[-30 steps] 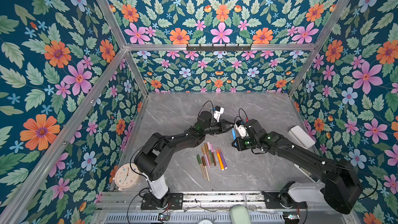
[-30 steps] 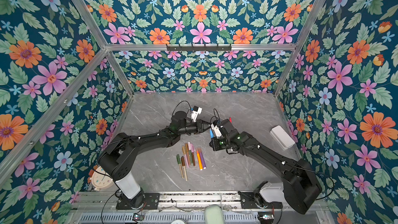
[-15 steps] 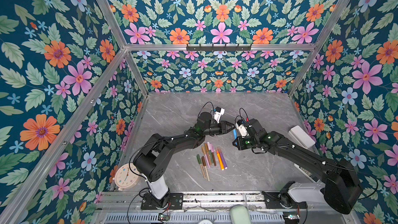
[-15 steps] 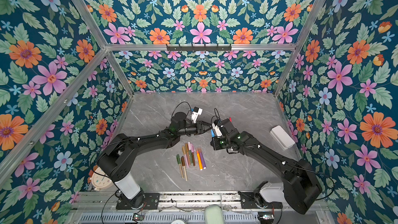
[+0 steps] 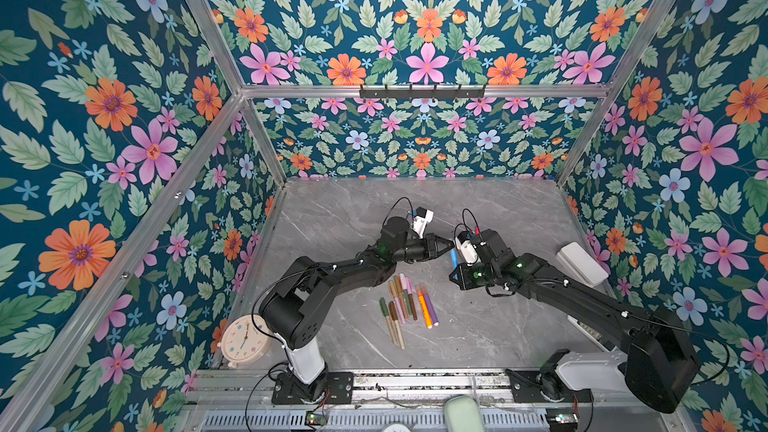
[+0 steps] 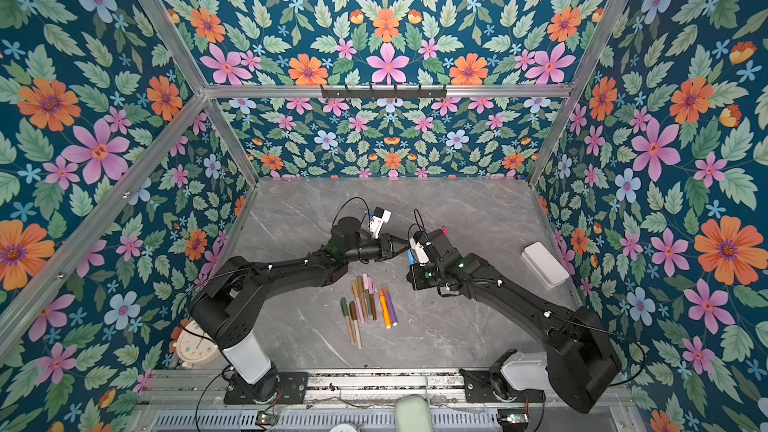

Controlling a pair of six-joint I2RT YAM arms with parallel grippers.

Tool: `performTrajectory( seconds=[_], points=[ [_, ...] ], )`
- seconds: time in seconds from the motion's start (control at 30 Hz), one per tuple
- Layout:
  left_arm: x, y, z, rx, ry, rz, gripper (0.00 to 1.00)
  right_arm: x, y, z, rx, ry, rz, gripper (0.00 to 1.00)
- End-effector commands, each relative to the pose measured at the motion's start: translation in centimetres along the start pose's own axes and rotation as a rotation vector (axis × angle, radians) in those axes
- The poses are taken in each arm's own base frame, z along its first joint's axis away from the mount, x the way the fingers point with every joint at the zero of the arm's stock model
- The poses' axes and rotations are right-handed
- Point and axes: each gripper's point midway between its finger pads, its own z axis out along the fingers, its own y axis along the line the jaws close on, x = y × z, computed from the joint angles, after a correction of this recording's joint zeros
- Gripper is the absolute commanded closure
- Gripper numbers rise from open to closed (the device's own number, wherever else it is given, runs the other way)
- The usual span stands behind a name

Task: Open the pen caps
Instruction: 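Pull the cap away with the left gripper while the right gripper holds the highlighter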

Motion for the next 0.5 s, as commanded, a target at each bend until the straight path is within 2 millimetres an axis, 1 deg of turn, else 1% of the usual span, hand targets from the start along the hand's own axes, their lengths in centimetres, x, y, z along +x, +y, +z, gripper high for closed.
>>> performTrajectory(
  seconds=[0.0,0.07,0.2,0.33,0.4,0.47],
  points=[
    [-1.1,-0.6,-0.3,0.009,-0.021,0.039,1.00,0.1,0.5,0.2,-0.026,0.005,-0.004,1.00],
    [-2.4,-0.3,-0.8,-0.017,-0.042,0.049,1.00,0.4,0.3,0.4,-0.025,0.010,0.007,1.00],
    [-7.3,0.2,-2.9,-0.072,-0.135,0.079,1.00,1.5,0.7,1.3,-0.033,0.034,0.016,1.00],
    [-11.8,-0.4,-5.5,-0.059,-0.238,0.097,1.00,2.9,1.3,2.3,-0.044,0.059,0.027,1.00],
    [-13.3,-0.7,-6.4,-0.048,-0.268,0.096,1.00,3.2,1.7,2.6,-0.072,0.054,0.042,1.00],
    [-14.3,-0.8,-7.0,-0.050,-0.288,0.098,1.00,3.5,1.9,2.7,-0.085,0.056,0.054,1.00]
  ],
)
